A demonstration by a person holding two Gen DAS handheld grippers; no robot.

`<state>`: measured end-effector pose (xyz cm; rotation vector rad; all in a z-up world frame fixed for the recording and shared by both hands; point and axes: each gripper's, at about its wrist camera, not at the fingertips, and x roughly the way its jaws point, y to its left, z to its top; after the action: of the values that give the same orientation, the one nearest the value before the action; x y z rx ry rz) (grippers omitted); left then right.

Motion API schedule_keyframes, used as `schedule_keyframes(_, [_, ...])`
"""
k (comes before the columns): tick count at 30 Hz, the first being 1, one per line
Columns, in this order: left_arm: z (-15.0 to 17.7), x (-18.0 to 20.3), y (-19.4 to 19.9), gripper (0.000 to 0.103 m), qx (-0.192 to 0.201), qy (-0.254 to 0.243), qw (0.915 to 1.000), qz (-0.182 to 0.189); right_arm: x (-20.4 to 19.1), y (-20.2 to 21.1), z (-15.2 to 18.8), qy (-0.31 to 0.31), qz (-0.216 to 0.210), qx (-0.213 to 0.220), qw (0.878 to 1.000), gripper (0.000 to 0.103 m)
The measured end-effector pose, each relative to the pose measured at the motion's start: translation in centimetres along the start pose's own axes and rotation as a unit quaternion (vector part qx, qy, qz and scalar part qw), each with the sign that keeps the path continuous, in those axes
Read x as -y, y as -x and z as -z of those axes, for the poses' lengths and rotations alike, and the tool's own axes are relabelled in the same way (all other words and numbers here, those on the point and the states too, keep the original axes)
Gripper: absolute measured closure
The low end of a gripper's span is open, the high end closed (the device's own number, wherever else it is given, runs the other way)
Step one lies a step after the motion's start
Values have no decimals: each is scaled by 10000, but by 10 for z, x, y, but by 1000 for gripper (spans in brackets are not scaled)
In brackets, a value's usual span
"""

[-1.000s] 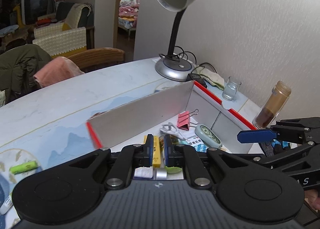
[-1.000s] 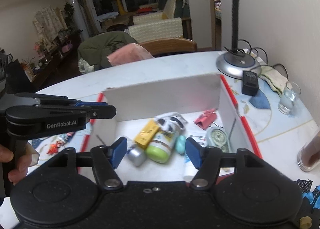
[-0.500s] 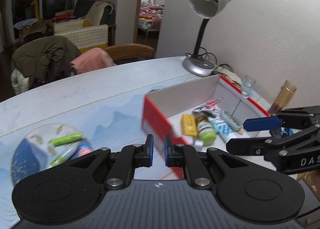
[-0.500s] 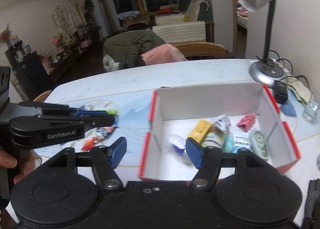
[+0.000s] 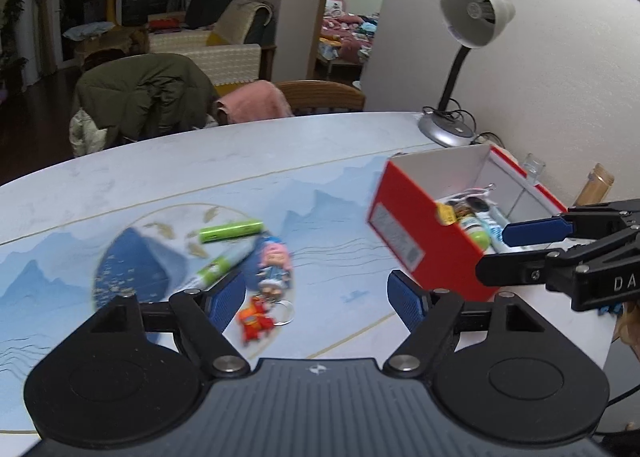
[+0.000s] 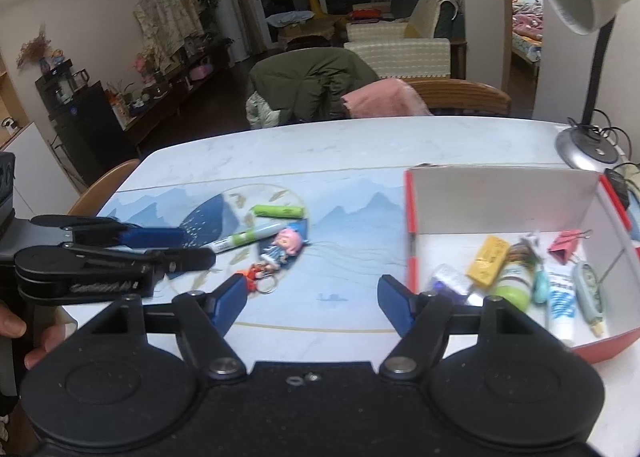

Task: Organize rigid objects
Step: 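Withdraw both tools from the box back over the mat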

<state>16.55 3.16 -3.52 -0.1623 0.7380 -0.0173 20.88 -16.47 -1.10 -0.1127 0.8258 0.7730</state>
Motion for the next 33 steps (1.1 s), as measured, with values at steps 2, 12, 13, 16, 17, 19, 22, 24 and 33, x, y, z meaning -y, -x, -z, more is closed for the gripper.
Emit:
schedule_keyframes(2, [4,-12,2,25,-13,61,10000,-34,-9,-5,0,27,0,-30,10000,31])
schedule_keyframes(12, [16,-61,-6,18,-108,82,9998,-162,-41,-39,-4,122,41,-139,9998,24])
schedule_keyframes(13, [17,-65,-10,18,-131,82,9998,-147,-44,-43,-6,132,44,-149,9998,24])
schedule_keyframes(16, [18,-78,-21,12,-177,52,9998,-94,-50,-58,-9,142,96,-176,9997,23])
schedule_keyframes(17, [18,-81,-24,8,-176,28,9998,-79,-51,-63,-11,137,126,-168,9997,21])
schedule_keyframes(19, [18,-87,-31,0,-163,-52,9998,-46,-54,-74,-14,120,208,-167,9996,18])
schedule_keyframes(22, [17,-96,-43,0,-220,-98,9997,-33,-54,-91,-19,73,292,-222,9993,18])
schedule_keyframes(24, [16,-101,-54,0,-291,-135,9995,-8,-54,-103,-22,72,338,-278,9990,18])
schedule_keyframes(33, [15,-108,-100,0,-313,-576,9978,63,-48,-156,-30,-52,615,-643,9960,18])
